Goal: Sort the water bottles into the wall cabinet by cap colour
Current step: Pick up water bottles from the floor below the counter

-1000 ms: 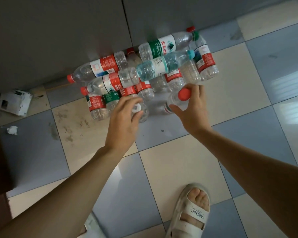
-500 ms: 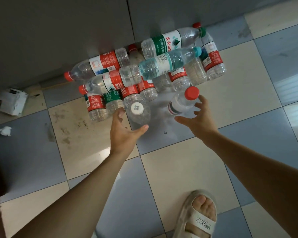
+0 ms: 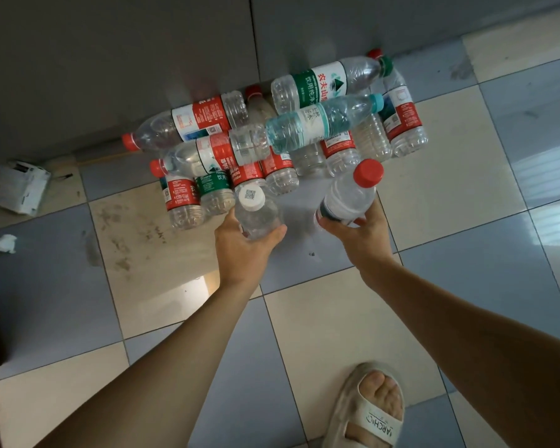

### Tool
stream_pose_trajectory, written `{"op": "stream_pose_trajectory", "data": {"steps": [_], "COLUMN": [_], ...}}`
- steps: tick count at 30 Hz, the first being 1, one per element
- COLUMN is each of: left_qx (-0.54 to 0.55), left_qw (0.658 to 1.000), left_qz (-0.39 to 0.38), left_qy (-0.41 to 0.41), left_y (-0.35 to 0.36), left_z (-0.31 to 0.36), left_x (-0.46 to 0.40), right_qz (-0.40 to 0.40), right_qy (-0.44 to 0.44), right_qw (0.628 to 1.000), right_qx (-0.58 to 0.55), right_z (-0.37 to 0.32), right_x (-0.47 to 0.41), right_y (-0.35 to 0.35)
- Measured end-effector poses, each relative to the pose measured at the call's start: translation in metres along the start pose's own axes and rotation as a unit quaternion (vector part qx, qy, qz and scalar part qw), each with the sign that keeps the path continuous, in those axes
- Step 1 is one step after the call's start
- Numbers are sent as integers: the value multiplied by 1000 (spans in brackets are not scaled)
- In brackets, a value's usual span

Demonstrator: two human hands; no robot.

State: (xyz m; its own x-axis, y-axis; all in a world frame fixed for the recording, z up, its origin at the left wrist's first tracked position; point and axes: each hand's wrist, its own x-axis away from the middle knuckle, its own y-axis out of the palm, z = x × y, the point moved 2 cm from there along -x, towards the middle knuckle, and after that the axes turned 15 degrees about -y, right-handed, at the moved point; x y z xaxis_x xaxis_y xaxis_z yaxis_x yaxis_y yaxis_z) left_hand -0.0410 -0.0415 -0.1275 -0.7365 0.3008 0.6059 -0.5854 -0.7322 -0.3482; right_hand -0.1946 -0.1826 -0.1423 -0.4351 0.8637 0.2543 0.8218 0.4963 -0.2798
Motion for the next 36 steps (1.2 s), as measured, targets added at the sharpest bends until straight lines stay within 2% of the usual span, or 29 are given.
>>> {"op": "stream_pose_trajectory", "data": {"steps": [5,11,18,23,27,36], "left_qx": [-15,-22,-37,-39,-25,28], "left_qw": [1000,998,992,981,963,924], "left_qz": [-24,-45,-65,-95,-124,-28], "left_qy": [2,45,104,166,237,381], "left_y": [-40,-111,-221,-318,-400,-550], "left_z": [48,169,371,514,600,789], "left_x": [33,98,199,291,369,479], "right_qz": [-55,-118,-139,-112,-90,-92], "right_qy": [-19,-66,-122,-173,-223,-352], "right_qw": [998,990,983,978,970,928], "right_qx": [11,28,6,-7,-28,-81], "right_z": [-66,-217,-465,-646,-767,-1009], "right_x": [27,55,89,132,181,226], "right_y": [-10,-24,-56,-89,-102,-80]}}
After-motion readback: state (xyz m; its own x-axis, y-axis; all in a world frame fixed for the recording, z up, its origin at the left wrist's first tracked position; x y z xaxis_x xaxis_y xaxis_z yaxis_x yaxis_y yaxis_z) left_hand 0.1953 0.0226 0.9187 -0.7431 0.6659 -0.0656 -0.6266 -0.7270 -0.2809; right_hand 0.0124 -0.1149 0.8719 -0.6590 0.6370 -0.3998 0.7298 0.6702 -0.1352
